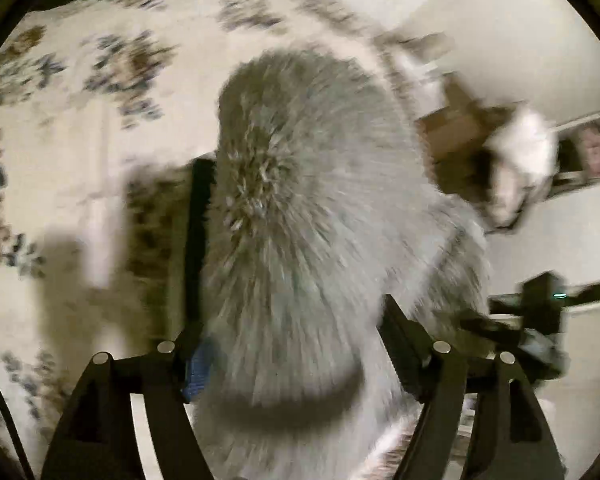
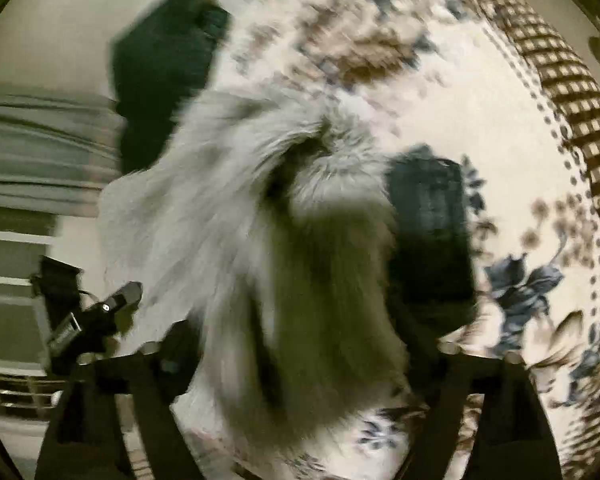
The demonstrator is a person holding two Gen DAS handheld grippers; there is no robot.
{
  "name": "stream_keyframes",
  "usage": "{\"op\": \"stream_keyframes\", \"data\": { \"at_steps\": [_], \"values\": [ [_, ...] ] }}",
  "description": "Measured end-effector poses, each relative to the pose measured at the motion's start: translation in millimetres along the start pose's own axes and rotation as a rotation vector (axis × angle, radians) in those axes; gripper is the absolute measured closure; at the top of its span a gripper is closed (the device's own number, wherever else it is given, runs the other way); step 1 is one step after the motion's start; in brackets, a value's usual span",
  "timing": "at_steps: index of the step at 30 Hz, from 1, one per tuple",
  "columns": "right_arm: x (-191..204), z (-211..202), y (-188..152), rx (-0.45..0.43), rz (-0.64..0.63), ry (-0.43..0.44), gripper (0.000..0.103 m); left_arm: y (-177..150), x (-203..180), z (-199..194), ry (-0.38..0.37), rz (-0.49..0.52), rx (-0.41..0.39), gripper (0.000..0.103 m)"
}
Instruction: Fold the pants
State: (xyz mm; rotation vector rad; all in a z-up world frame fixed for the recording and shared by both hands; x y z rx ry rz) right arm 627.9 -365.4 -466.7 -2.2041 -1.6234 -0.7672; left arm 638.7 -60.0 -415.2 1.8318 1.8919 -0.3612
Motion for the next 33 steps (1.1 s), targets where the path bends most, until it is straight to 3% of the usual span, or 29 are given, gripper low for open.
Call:
{"op": "stream_keyframes", "data": {
  "at_steps": [2,3,6,8,10,13,16,23,27,33],
  "values": [
    [-13,18,0,0.043,0.009,-0.064,0.016,-9,14,16,0.050,-0.002,0.007,0.030],
    [-17,21,2,0.042,0.004,-0.080,0.016,-9,15,17,0.054,0.000,-0.002,0.024],
    [-13,14,-10,0.028,-0.014,-0.130,0.010,-17,19,12,0.057,-0.016,-0.027,0.023],
    [-9,2,-18,-0.020,-0.070,-0.252,0.007,-13,12,-8,0.136,-0.004,-0.088,0.018],
    [-1,-13,-23,-0.078,-0.135,-0.382,0.007,-21,4,-24,0.231,0.035,-0.144,0.003],
    [22,-39,-46,-0.172,-0.186,-0.511,0.006,-37,-9,-45,0.364,0.102,-0.216,0.003],
    [48,-63,-76,-0.216,-0.183,-0.514,0.006,-54,-18,-63,0.404,0.129,-0.252,0.003],
    [102,-128,-132,-0.303,-0.229,-0.560,0.006,-94,-46,-133,0.416,0.158,-0.343,0.003],
    [145,-187,-176,-0.370,-0.283,-0.593,0.006,-127,-71,-181,0.394,0.183,-0.393,0.003],
    [203,-271,-246,-0.453,-0.333,-0.571,0.006,-175,-102,-250,0.389,0.224,-0.476,0.003]
  ]
}}
Point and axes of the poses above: each gripper's, at about its wrist camera, not at the fingertips, and z roughly the way its jaws point, x to its left, y to its top, the point moved 6 cm from there along z, roughly the way its jaws point, and after that the axes turned 4 degrees about -z, right-handed, at the moved point
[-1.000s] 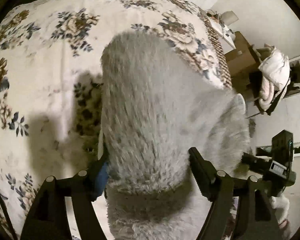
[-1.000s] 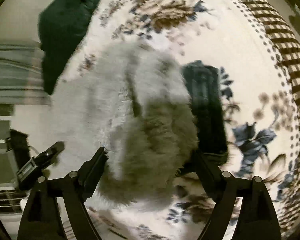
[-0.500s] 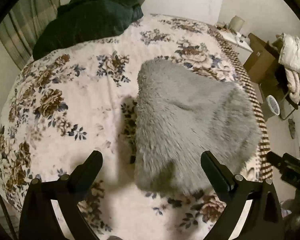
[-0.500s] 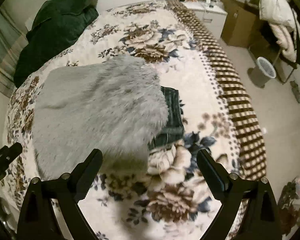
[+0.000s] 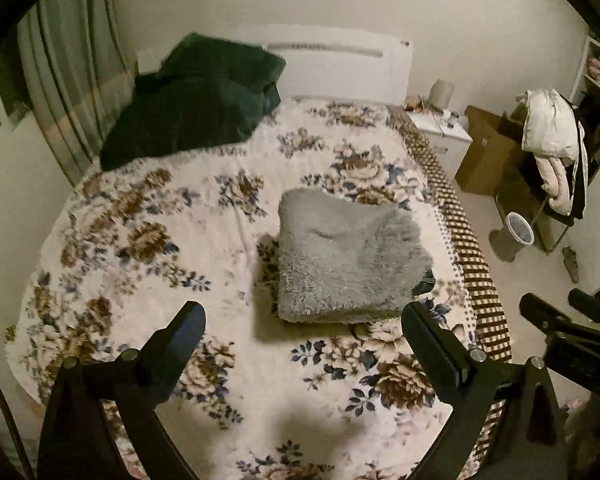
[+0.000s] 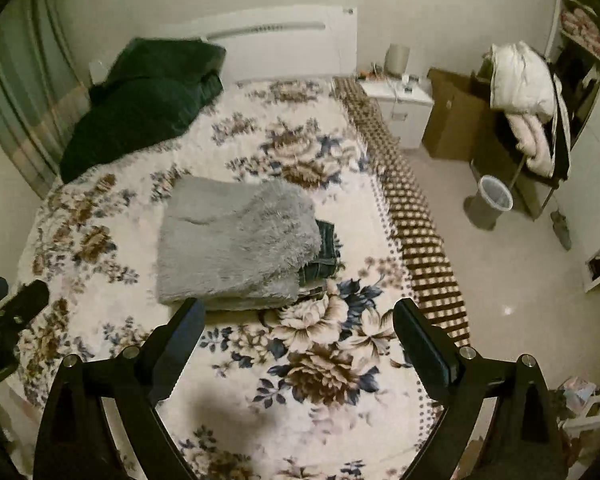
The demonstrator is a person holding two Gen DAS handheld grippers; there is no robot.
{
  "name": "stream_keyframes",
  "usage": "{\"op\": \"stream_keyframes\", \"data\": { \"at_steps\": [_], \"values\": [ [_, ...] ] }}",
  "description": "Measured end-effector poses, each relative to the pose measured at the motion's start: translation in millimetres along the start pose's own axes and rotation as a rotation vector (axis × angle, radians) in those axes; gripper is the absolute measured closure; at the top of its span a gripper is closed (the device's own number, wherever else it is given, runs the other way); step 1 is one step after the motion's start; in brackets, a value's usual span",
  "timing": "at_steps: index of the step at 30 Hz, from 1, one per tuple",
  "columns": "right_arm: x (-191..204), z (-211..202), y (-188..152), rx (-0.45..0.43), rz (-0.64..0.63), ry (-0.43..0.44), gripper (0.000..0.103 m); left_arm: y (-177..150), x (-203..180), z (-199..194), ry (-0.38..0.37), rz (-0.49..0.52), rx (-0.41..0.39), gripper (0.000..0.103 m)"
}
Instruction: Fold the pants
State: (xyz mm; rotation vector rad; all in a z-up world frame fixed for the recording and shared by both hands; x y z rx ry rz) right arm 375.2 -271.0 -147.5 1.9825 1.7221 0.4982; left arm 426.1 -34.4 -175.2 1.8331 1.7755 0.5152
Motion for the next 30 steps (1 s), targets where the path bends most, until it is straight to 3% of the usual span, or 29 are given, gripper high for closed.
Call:
{"op": "stream_keyframes", "data": {
  "at_steps": [8,15,22,30],
  "values": [
    [10,-155,-24,-0.132,-0.026,-0.001,0.006,-14,-4,-110,-0.008,-0.014,-0.099,0.003],
    [15,-259,-55,-0.212,-0.027,0.002,0.006,-32,-6,-180,0.004,-0.001,-0.176,0.003],
    [15,-325,-87,-0.254,-0.030,-0.007,0.006,-49,-11,-226,0.012,0.043,-0.239,0.003],
    [11,-348,-103,-0.249,-0.018,0.011,0.006,-61,-10,-241,-0.009,0.027,-0.247,0.003]
  ]
}}
Point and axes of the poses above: each gripper's, at about its wrist camera, not at the fingertips, and z roughly the way its jaws point, x to its left, y to its top, the point moved 6 cm from there along z, roughly the way its jaws point, and after that the axes turned 4 degrees about -z, right-handed, at the moved point
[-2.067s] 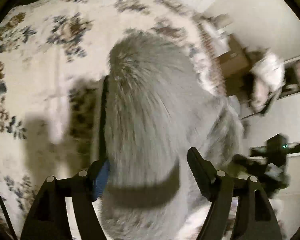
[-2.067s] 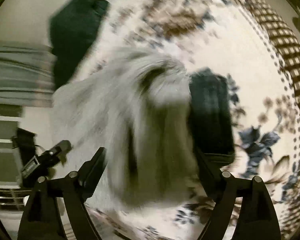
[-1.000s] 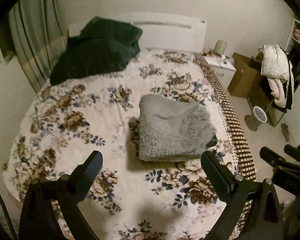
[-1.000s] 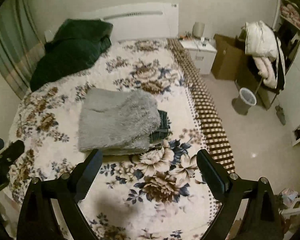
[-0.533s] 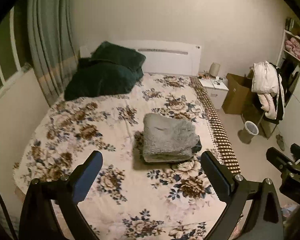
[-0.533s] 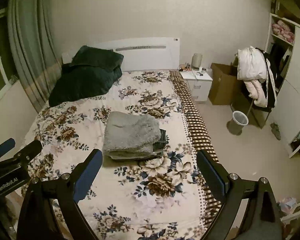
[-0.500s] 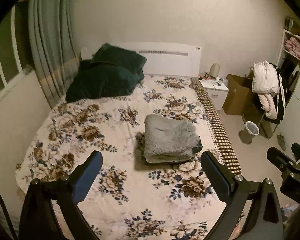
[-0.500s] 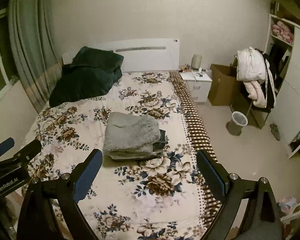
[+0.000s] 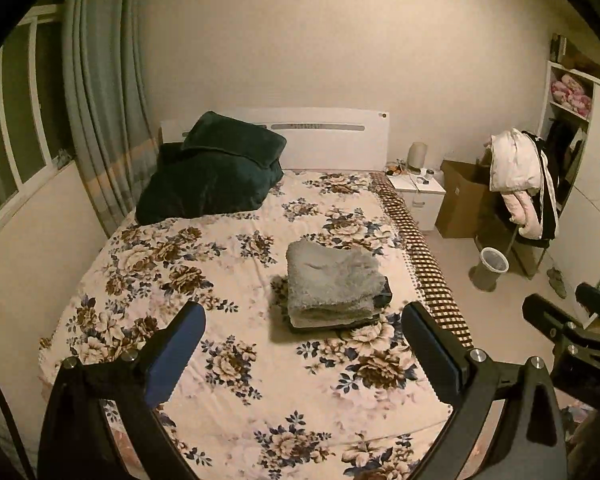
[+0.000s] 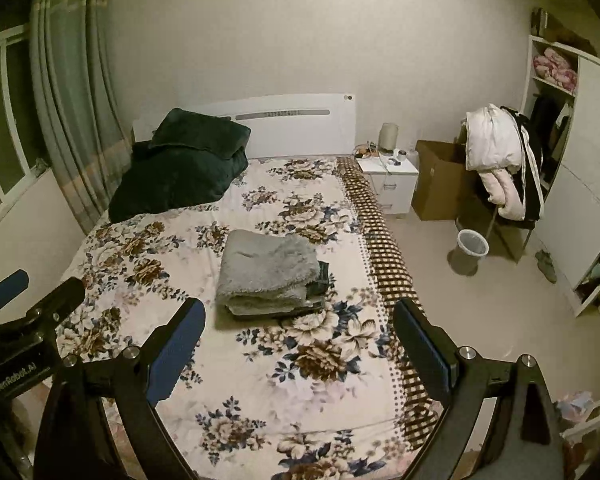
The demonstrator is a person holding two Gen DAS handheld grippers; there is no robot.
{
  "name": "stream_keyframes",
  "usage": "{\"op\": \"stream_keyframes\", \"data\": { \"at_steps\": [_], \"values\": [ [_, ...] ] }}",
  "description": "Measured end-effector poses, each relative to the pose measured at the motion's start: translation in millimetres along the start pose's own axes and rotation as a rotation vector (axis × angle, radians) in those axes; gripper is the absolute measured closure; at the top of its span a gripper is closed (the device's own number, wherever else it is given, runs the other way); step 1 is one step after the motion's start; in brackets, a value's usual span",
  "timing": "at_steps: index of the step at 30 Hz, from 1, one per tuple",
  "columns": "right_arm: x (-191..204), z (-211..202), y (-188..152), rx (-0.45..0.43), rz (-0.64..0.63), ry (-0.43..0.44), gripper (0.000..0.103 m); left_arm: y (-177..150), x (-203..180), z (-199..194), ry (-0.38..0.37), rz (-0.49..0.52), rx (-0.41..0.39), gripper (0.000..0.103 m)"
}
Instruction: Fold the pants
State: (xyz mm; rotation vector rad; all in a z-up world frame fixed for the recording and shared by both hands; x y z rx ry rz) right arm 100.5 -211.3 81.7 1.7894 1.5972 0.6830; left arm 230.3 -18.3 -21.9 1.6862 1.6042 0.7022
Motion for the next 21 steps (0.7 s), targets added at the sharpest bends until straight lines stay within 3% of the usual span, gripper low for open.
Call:
{"op": "stream_keyframes", "data": {
  "at_steps": [6,11,21],
  "values": [
    [-1,16,1,0.004,0.002,0.009,0.003,-2,1,5,0.011,-0.007,-0.029,0.000],
    [-5,39,7,-0.027,0.002,-0.034,0.003,-2,3,28,0.016,-0.028,-0.031,0.000],
    [-9,113,19,-0.021,-0.003,-0.066,0.003,-3,-2,73,0.070,-0.009,-0.021,0.000]
  ]
}}
Point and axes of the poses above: each gripper's, at about its wrist camera, not at the fingertips, and z roughly the way its jaws point, x to its left, y to its top, the point moved 6 cm from there along z, roughly the way its jaws point, and after that the axes turned 4 degrees about -z, right-handed, at the moved point
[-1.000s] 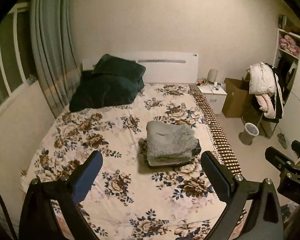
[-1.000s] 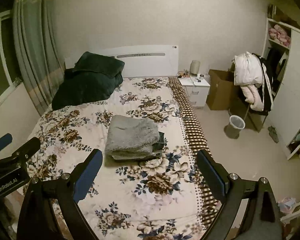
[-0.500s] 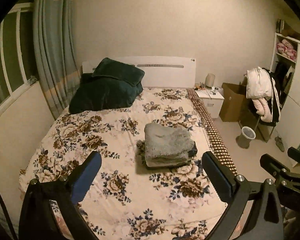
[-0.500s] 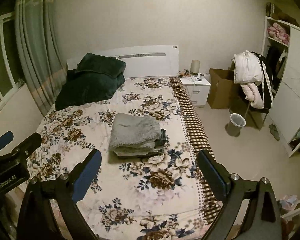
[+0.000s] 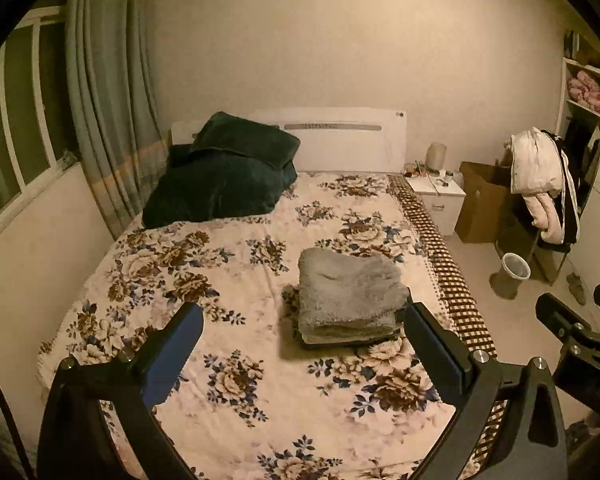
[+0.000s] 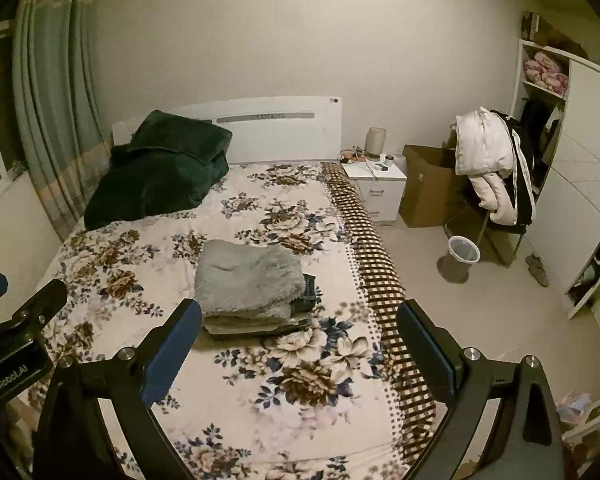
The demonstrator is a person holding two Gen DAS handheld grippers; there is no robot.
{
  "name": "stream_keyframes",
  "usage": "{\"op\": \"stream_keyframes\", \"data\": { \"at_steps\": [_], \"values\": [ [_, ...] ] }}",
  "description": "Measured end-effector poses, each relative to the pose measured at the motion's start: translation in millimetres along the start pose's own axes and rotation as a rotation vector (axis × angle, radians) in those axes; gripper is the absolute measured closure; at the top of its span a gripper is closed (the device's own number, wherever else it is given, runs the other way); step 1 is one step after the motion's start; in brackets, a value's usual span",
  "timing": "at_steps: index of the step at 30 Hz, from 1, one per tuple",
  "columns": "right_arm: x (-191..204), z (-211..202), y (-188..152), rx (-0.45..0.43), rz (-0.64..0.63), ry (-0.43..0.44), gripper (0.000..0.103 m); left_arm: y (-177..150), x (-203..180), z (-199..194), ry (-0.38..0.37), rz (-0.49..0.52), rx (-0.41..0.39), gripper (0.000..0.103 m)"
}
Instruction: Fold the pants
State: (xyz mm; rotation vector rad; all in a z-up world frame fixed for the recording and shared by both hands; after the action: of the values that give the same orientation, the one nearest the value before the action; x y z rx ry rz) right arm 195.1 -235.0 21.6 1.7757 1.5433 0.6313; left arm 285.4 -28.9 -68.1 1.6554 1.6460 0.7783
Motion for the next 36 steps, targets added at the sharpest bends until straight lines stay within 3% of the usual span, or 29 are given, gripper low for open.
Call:
{"op": "stream_keyframes", "data": {
  "at_steps": [11,36],
  "values": [
    [3,48,-10,0.041,-0.007,-0.002,0.003,-4,-2,25,0.014,0.003,0.047,0.000],
    [10,53,-22,0.051,-0.026,0.019,0.003,-7,4,25,0.023,0.002,0.052,0.000]
  ]
}}
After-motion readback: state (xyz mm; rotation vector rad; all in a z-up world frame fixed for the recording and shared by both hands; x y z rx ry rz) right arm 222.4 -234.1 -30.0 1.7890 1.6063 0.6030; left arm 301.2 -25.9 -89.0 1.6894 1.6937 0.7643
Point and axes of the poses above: each gripper's, at about its wrist camera, not at the fingertips, and z roughly the way its jaws point, x to its left, y to its top, the point moved 6 cm from there along z, roughly the way its jaws point, and after that the axes turned 4 degrees about -z, right-handed, at the moved point
